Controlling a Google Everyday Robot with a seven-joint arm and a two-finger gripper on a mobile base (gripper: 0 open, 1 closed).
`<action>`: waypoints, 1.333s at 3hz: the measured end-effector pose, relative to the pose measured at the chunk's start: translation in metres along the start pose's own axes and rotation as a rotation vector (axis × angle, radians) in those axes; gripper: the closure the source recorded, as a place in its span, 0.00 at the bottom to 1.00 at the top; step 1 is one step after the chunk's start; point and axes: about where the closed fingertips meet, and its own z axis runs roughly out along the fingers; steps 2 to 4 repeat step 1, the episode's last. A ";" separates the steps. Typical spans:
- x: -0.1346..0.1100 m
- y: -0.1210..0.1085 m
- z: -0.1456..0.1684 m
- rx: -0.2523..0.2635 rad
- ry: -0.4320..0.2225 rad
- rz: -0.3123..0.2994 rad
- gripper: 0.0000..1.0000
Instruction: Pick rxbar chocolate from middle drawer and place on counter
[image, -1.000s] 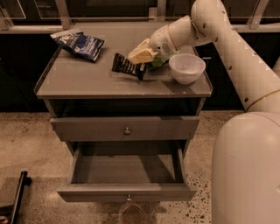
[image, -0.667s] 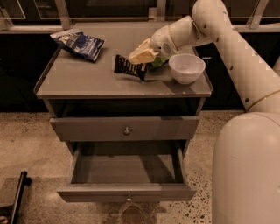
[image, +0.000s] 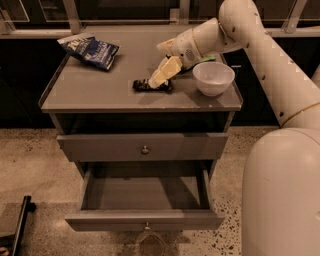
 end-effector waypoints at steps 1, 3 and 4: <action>0.000 0.000 0.000 0.000 0.000 0.000 0.00; 0.000 0.000 0.000 0.000 0.000 0.000 0.00; 0.000 0.000 0.000 0.000 0.000 0.000 0.00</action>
Offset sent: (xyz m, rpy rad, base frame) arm 0.0000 0.0000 0.0000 0.0000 0.0000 0.0000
